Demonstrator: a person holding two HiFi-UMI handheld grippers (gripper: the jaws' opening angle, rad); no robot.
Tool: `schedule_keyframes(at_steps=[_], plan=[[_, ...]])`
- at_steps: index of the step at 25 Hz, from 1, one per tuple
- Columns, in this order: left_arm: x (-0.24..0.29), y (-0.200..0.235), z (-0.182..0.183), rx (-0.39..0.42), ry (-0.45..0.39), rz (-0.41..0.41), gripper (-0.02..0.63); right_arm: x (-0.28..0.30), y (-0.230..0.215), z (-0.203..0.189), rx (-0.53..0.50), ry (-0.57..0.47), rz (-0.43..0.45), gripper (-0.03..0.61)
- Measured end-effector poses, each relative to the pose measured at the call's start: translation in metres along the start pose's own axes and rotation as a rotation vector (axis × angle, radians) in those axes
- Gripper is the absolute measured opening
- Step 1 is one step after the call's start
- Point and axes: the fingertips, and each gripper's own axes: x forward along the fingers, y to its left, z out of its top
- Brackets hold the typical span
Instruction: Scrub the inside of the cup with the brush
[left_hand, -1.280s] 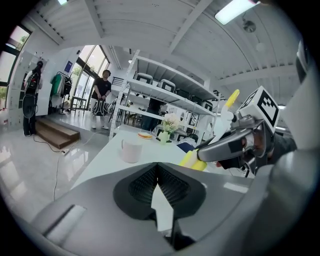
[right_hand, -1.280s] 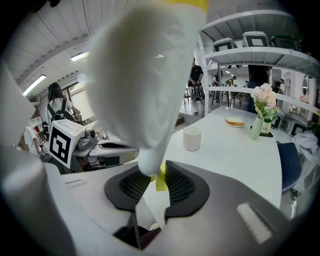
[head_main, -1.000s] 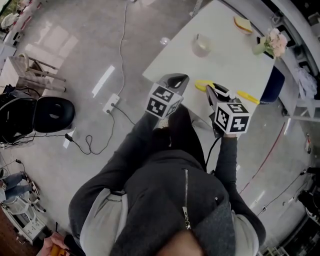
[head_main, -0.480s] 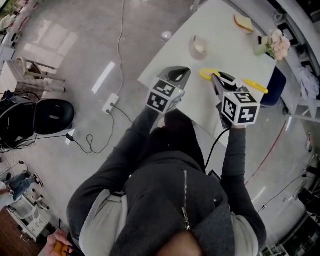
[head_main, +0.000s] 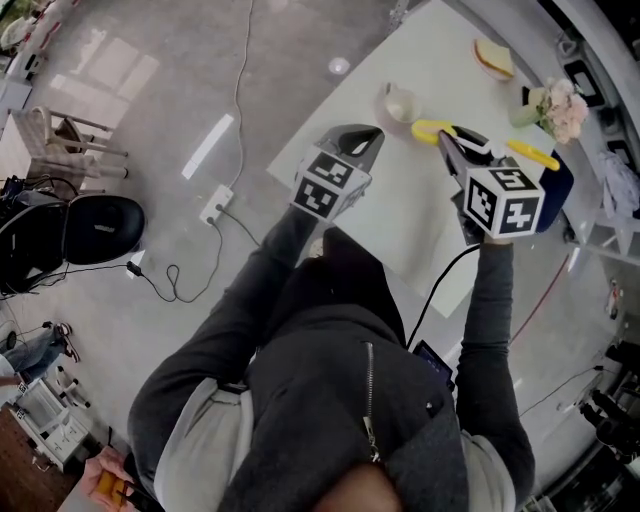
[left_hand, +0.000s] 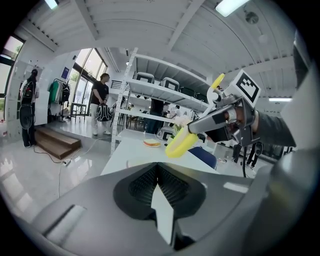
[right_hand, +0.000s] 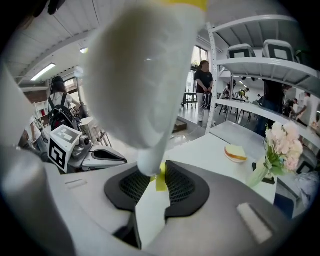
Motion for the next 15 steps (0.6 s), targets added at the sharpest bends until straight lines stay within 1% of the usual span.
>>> schedule_keyframes(at_steps=[2, 7, 13, 15], plan=[[0.007, 0.003, 0.005, 0.000, -0.009, 0.003, 0.009, 0.005, -0.008, 0.009, -0.030, 0.008, 0.008, 0.095], [0.028, 0.014, 0.013, 0.002, -0.014, 0.025, 0.011, 0.024, -0.024, 0.028, -0.090, 0.029, 0.062, 0.095], [0.049, 0.033, 0.016, -0.004, -0.015, 0.070, 0.011, 0.051, -0.031, 0.034, -0.152, 0.083, 0.159, 0.095], [0.055, 0.038, 0.019, -0.010, -0.026, 0.080, 0.011, 0.058, -0.033, 0.034, -0.152, 0.099, 0.201, 0.095]])
